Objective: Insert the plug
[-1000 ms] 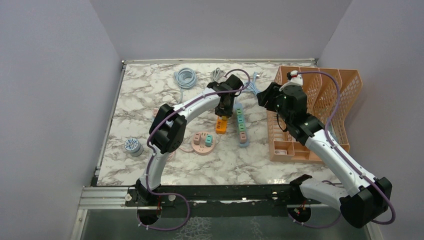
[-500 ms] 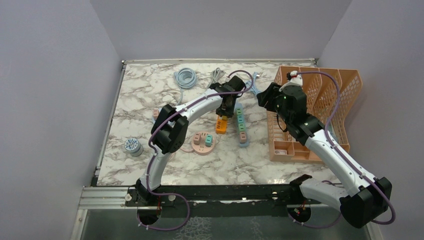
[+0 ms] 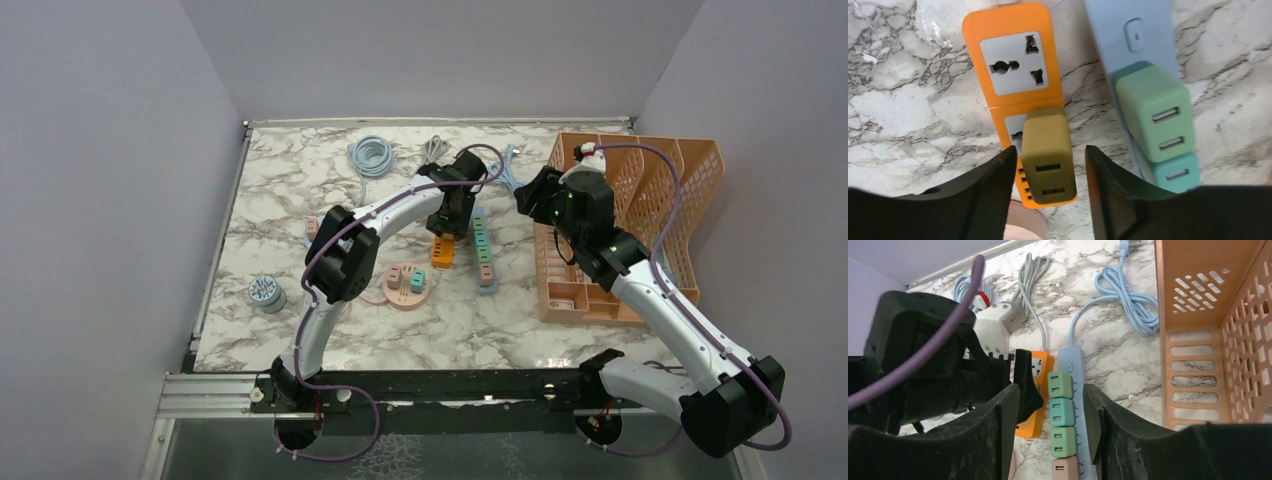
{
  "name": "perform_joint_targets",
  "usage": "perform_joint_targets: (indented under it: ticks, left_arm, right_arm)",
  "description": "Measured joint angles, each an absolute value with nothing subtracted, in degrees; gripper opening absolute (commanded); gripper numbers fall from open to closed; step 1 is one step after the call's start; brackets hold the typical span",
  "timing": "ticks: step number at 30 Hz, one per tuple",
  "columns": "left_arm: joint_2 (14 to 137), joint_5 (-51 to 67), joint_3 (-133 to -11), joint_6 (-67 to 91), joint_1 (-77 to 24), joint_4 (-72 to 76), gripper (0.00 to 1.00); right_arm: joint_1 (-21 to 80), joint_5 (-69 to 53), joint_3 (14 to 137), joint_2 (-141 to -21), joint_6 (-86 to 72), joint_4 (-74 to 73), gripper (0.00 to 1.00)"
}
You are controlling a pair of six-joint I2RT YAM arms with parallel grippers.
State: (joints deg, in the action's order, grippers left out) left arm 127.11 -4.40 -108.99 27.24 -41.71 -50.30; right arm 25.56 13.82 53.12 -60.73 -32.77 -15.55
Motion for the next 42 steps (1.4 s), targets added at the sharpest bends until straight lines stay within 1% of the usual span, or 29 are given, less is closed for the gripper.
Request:
perform_joint_targets:
  ticks: [2,5,10,13,15,18,20,24,28,31,37,42]
  left_arm:
    - [127.1,-3.6,-111.4,26.3,-41.5,-51.6,0.63]
    - [126.6,-3.2,-114.7,25.1,-41.3,-52.1,0.67]
    - [121.6,-3.3,-115.6,22.8,-40.7,-52.1,0.67]
    - [115.2,-4.0,-112.3,21.1,-40.4,-51.2,0.68]
    - [109.1,-4.7,-107.2,19.8,-40.2,-49.6,0.68]
    - [98.4,-6.4,-96.8,18.5,-40.1,-46.4,0.68]
    - [91.6,-7.6,-89.8,18.0,-39.9,-45.0,0.70]
    - [77.6,-10.0,-76.3,17.8,-39.7,-42.2,0.81]
    - [62.2,-12.4,-66.0,17.6,-39.7,-41.4,0.93]
    - [51.0,-14.7,-62.2,17.6,-39.5,-40.8,0.97]
    - [31.7,-21.2,-60.5,17.1,-39.5,-40.1,0.98]
    - [25.4,-26.2,-64.3,14.4,-39.4,-39.9,0.98]
  right_arm:
    - [25.6,13.9,53.1,-60.6,-32.8,-15.9,0.51]
    - [25.6,14.1,53.1,-60.6,-32.9,-17.1,0.54]
    - [25.6,14.1,54.1,-60.7,-33.4,-20.0,0.59]
    - [25.6,14.1,56.0,-60.9,-33.5,-22.5,0.62]
    - [25.6,13.8,57.2,-61.0,-33.4,-23.9,0.65]
    - [25.6,12.9,59.7,-61.4,-33.4,-27.4,0.65]
    - [25.6,12.5,61.2,-61.8,-33.6,-30.2,0.65]
    - [25.6,11.9,63.7,-62.0,-33.8,-36.8,0.66]
    - [25.6,11.9,65.1,-59.9,-34.6,-43.6,0.74]
    - [25.6,12.2,66.0,-55.4,-35.2,-48.2,0.77]
    - [25.6,16.0,69.9,-45.1,-35.2,-54.2,0.81]
    - [25.6,20.0,75.1,-39.7,-34.1,-56.3,0.82]
